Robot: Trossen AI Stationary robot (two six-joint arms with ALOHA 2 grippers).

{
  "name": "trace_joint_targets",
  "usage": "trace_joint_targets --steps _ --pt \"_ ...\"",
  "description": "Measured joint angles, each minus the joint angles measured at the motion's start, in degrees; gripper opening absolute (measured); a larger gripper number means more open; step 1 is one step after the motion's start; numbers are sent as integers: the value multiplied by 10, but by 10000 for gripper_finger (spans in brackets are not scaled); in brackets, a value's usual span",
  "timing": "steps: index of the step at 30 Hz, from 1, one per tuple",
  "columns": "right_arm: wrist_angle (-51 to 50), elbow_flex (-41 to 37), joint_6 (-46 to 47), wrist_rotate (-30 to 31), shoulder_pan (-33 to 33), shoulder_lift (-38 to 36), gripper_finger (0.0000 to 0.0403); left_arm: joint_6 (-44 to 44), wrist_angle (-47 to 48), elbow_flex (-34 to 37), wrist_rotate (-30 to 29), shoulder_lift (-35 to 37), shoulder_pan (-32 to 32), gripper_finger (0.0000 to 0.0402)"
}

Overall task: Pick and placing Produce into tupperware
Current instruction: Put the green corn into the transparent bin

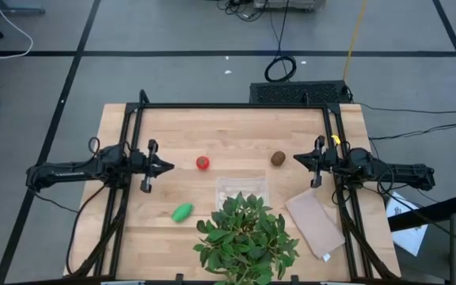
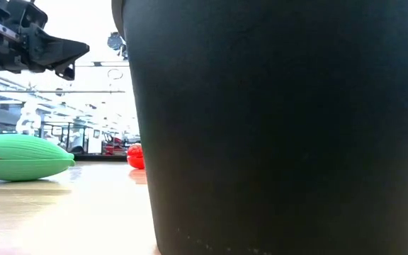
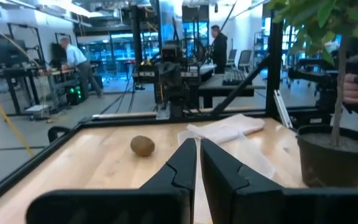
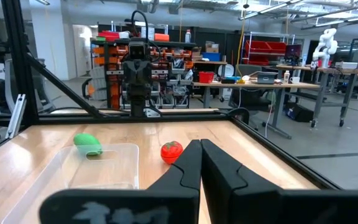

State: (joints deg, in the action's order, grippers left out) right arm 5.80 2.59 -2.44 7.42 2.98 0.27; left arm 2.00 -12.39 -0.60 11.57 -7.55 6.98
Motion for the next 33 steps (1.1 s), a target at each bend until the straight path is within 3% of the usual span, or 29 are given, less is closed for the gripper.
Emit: trace_joint_targets --steps 6,9,14,19,27,33 --pt "0 0 0 0 0 0 0 -6 8 -40 20 0 -1 61" --pt "0 0 0 0 0 0 0 -4 64 -78 15 -3 -10 103" --pt "0 0 0 0 0 0 0 -29 160 -130 -42 -28 -31 189" --pt "0 0 2 0 0 0 0 -56 168 -154 -40 -66 -56 249" --pt "0 0 2 2 0 0 0 -49 135 -165 27 -109 -122 266" --pt "-1 0 3 5 0 0 0 -15 60 -165 -26 -152 -196 266"
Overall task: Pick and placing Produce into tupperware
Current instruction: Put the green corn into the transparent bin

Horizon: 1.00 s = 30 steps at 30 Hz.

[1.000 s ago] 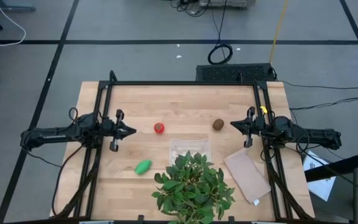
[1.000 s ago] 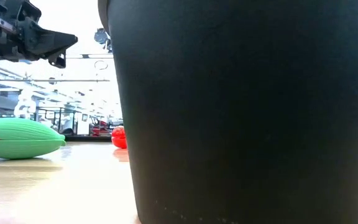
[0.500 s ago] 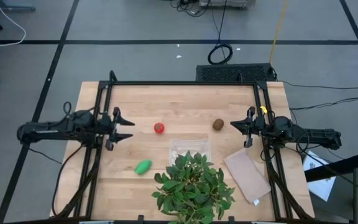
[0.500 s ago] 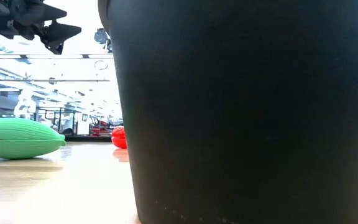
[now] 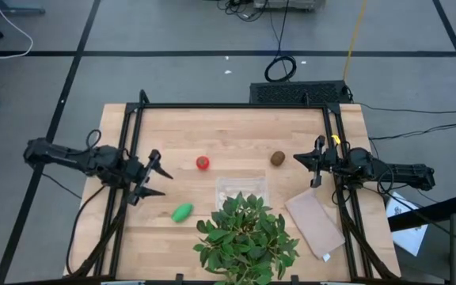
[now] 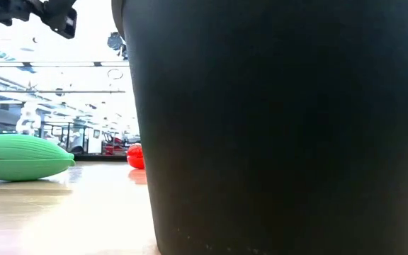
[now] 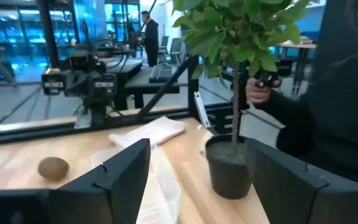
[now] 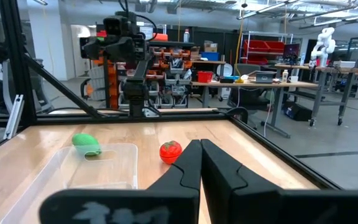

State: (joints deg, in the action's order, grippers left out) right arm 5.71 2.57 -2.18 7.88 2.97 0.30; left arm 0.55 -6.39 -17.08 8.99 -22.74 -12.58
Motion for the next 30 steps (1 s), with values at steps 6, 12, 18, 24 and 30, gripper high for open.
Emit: trace_joint_targets --steps 6,12,18,24,30 --pt "-3 0 11 0 0 0 0 -4 45 -35 -165 -36 -66 266" --pt "-5 0 12 0 0 0 0 -73 165 -127 -300 -98 -124 266" --pt "-9 0 15 0 0 0 0 -221 288 -220 -327 -177 -149 266" --pt "-9 0 15 1 0 0 0 -325 395 -293 -314 -276 -150 266" --pt "-8 0 14 1 0 0 0 -410 504 -350 -299 -367 -150 266"
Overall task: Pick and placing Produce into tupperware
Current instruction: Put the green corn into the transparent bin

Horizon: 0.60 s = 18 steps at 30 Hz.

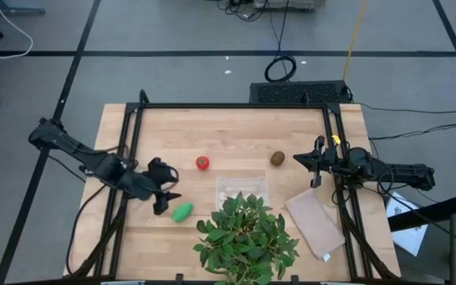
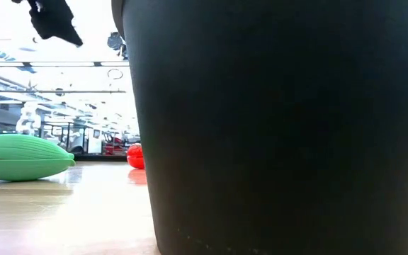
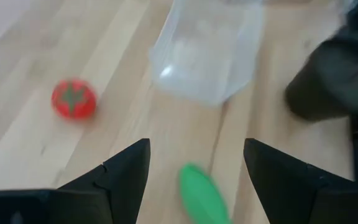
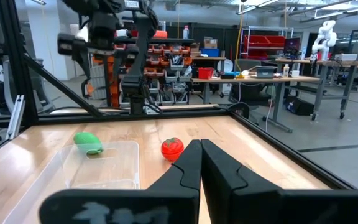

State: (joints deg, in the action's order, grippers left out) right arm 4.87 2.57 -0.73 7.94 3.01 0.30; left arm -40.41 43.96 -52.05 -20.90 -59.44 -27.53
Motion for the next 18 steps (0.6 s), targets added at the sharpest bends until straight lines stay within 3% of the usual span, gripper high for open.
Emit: trace_joint_targets --steps 4,11,18 --pt "0 0 -1 0 0 0 0 -56 40 -18 27 -40 8 266" --pt "0 0 -1 0 0 0 0 -71 41 -18 99 -78 14 266" --pt "0 0 -1 0 0 0 0 -132 51 -18 103 -89 21 267"
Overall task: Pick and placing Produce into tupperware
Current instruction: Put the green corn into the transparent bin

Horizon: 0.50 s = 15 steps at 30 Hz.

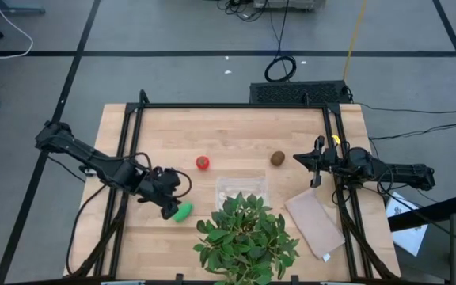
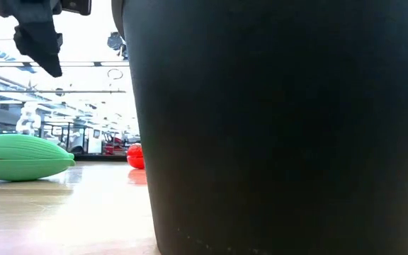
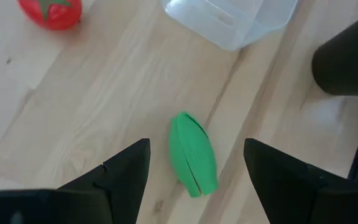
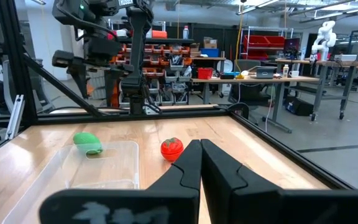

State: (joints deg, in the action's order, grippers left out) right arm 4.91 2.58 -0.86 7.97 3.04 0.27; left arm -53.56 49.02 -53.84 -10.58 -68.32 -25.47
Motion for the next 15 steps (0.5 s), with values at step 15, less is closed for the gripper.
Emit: trace_joint_targets --steps 15 --pt "-5 0 2 0 0 0 0 -82 43 0 24 -93 3 283"
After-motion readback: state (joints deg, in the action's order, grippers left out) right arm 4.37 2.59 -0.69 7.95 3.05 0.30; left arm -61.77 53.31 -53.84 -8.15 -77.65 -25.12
